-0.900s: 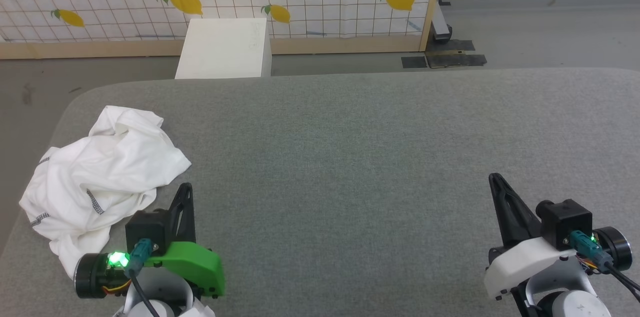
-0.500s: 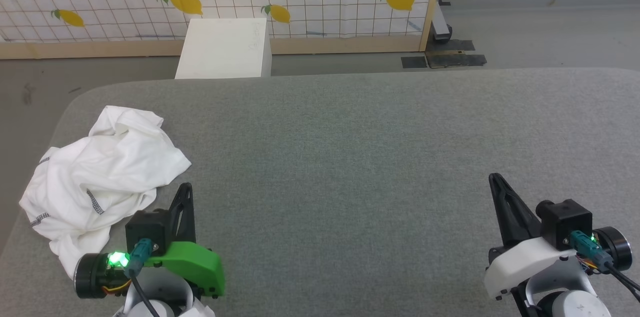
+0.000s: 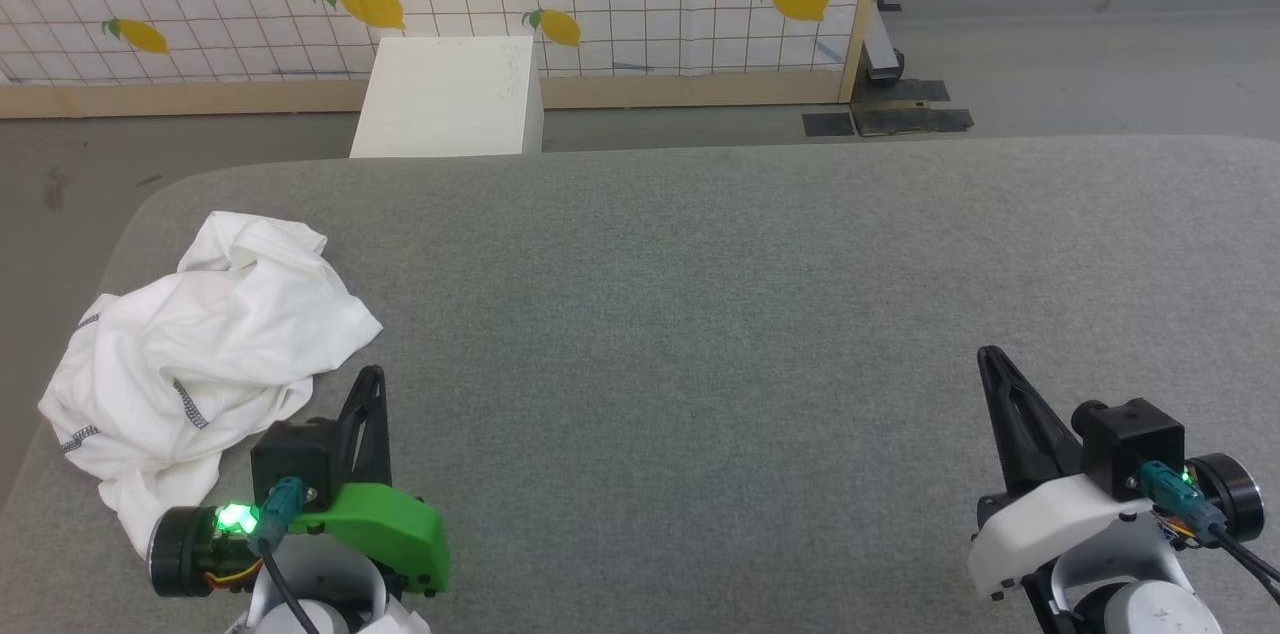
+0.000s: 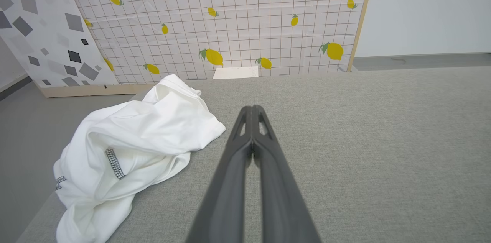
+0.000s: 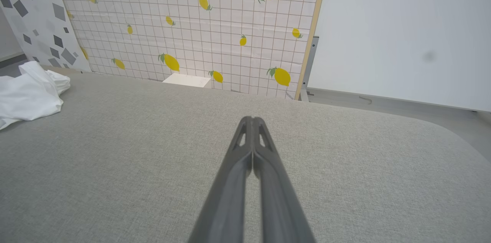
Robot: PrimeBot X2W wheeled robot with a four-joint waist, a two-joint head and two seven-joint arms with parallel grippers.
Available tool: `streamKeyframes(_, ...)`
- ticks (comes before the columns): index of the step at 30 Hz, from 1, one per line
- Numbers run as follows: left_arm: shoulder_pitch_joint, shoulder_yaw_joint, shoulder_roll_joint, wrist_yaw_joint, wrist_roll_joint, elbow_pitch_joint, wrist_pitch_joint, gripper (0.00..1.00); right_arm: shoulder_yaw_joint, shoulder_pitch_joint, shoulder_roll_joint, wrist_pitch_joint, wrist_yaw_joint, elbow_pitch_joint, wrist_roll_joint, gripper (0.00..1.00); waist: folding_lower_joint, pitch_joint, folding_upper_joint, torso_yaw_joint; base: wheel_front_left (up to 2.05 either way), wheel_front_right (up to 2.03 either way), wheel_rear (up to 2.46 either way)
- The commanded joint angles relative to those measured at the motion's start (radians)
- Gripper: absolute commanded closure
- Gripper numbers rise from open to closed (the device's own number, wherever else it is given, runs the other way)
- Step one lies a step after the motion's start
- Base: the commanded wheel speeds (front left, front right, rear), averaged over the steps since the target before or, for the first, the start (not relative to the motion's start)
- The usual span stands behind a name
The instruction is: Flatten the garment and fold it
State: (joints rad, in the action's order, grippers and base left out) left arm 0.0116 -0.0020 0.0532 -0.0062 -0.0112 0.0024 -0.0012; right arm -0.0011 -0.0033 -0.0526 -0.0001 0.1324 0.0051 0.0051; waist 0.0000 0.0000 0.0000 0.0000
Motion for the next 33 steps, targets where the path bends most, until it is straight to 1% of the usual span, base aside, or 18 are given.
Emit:
streamKeyframes(1, -0.012, 0.002, -0.003, 0.006, 0.011, -0.002, 0.001, 1.00, 0.001, 0.003, 0.002, 0.000, -0.002, -0.005, -0.005, 1.00, 0.0000, 0.000, 0.0000, 0.000, 0.00, 0.00, 0.00)
streamKeyframes(2, -0.012, 0.002, -0.003, 0.006, 0.011, -0.002, 0.001, 1.00, 0.001, 0.003, 0.002, 0.000, -0.002, -0.005, -0.005, 1.00, 0.0000, 0.000, 0.0000, 0.000, 0.00, 0.00, 0.00)
streamKeyframes(3, 0.000, -0.001, 0.000, 0.000, 0.000, 0.000, 0.000, 0.00, 0.000, 0.000, 0.000, 0.000, 0.000, 0.000, 0.000, 0.00, 0.0000, 0.000, 0.0000, 0.000, 0.00, 0.00, 0.00)
streamKeyframes(19, 0.013, -0.032, 0.000, 0.015, -0.019, 0.025, -0.026, 0.00, -0.008, 0.001, 0.000, -0.020, 0.000, -0.002, -0.004, 0.00, 0.0000, 0.000, 0.0000, 0.011, 0.00, 0.00, 0.00)
streamKeyframes(25, 0.021, -0.043, 0.001, 0.023, -0.028, 0.036, -0.039, 0.00, -0.011, 0.002, 0.000, -0.029, 0.000, -0.003, -0.006, 0.00, 0.0000, 0.001, 0.0000, 0.035, 0.00, 0.00, 0.00)
streamKeyframes(33, 0.027, -0.051, 0.007, 0.036, -0.041, 0.045, -0.056, 0.00, -0.010, 0.003, 0.000, -0.039, 0.000, -0.003, -0.010, 0.00, 0.0000, 0.003, 0.0000, 0.084, 0.00, 0.00, 0.00)
